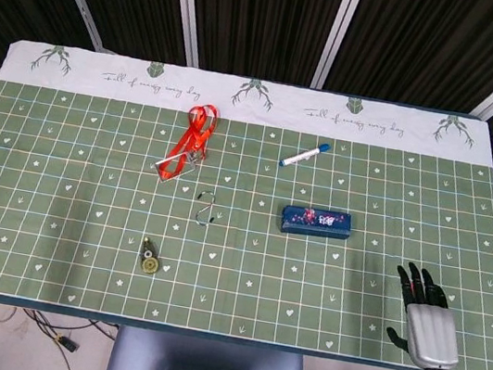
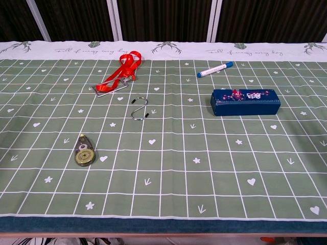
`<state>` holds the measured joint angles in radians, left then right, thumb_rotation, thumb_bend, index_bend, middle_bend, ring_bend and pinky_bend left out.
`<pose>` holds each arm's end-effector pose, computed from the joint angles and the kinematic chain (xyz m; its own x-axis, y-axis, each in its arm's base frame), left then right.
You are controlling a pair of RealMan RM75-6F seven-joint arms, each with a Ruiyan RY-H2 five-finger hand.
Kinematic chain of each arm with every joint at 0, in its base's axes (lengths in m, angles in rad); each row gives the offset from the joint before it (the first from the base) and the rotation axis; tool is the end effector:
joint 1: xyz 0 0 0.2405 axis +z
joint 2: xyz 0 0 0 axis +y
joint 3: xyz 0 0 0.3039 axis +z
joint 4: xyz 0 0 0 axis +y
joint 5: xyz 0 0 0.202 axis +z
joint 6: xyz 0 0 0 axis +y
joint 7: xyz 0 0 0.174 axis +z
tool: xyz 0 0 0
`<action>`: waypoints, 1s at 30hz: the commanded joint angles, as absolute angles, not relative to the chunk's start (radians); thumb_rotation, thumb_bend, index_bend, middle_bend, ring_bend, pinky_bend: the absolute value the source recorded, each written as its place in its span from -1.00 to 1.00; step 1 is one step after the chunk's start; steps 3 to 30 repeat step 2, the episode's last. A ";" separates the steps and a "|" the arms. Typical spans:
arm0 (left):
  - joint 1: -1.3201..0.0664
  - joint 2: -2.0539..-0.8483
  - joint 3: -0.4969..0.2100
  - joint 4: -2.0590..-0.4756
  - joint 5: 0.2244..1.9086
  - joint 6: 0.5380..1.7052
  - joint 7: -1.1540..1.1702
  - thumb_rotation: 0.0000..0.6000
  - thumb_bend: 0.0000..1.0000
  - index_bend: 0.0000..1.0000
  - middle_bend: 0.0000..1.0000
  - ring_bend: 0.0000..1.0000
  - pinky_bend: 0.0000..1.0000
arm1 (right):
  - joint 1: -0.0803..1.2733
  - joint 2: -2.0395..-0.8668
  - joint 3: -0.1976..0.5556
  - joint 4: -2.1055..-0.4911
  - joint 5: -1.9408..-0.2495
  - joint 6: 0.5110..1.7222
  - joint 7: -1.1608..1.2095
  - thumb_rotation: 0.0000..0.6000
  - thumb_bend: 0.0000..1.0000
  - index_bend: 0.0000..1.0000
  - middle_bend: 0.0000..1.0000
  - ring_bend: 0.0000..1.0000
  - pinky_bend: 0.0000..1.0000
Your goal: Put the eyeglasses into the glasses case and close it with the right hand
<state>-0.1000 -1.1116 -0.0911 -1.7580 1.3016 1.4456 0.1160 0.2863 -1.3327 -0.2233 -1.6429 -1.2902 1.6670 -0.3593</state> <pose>-0.3492 0.2225 0.1864 0.3490 0.0256 0.9368 0.9249 0.1516 -0.3487 -0.3313 -0.2232 0.1061 0.5478 -0.0705 0.8337 -0.8362 -0.0154 0.5482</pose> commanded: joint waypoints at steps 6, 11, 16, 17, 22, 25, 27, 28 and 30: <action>-0.099 -1.112 -0.091 -1.755 1.302 1.445 0.112 1.00 -0.20 -0.70 -1.00 -1.00 -1.00 | 0.241 -1.366 -0.196 -1.593 -1.306 1.714 -0.356 1.00 -0.58 -0.96 -0.93 -0.97 -0.62; -0.099 -1.112 -0.091 -1.755 1.302 1.445 0.112 1.00 -0.20 -0.70 -1.00 -1.00 -1.00 | 0.241 -1.366 -0.196 -1.593 -1.306 1.714 -0.356 1.00 -0.58 -0.96 -0.93 -0.97 -0.62; -0.099 -1.112 -0.091 -1.755 1.302 1.445 0.112 1.00 -0.20 -0.70 -1.00 -1.00 -1.00 | 0.241 -1.366 -0.196 -1.593 -1.306 1.714 -0.356 1.00 -0.58 -0.96 -0.93 -0.97 -0.62; -0.099 -1.112 -0.091 -1.755 1.302 1.445 0.112 1.00 -0.20 -0.70 -1.00 -1.00 -1.00 | 0.241 -1.366 -0.196 -1.593 -1.306 1.714 -0.356 1.00 -0.58 -0.96 -0.93 -0.97 -0.62; -0.099 -1.112 -0.091 -1.755 1.302 1.445 0.112 1.00 -0.20 -0.70 -1.00 -1.00 -1.00 | 0.241 -1.366 -0.196 -1.593 -1.306 1.714 -0.356 1.00 -0.58 -0.96 -0.93 -0.97 -0.62; -0.099 -1.112 -0.091 -1.755 1.302 1.445 0.112 1.00 -0.20 -0.70 -1.00 -1.00 -1.00 | 0.241 -1.366 -0.196 -1.593 -1.306 1.714 -0.356 1.00 -0.58 -0.96 -0.93 -0.97 -0.62; -0.099 -1.112 -0.091 -1.755 1.302 1.445 0.112 1.00 -0.20 -0.70 -1.00 -1.00 -1.00 | 0.241 -1.366 -0.196 -1.593 -1.306 1.714 -0.356 1.00 -0.58 -0.96 -0.93 -0.97 -0.62; -0.099 -1.112 -0.091 -1.755 1.302 1.445 0.112 1.00 -0.20 -0.70 -1.00 -1.00 -1.00 | 0.241 -1.366 -0.196 -1.593 -1.306 1.714 -0.356 1.00 -0.58 -0.96 -0.93 -0.97 -0.62; -0.099 -1.112 -0.091 -1.755 1.302 1.445 0.112 1.00 -0.20 -0.70 -1.00 -1.00 -1.00 | 0.241 -1.366 -0.196 -1.593 -1.306 1.714 -0.356 1.00 -0.58 -0.96 -0.93 -0.97 -0.62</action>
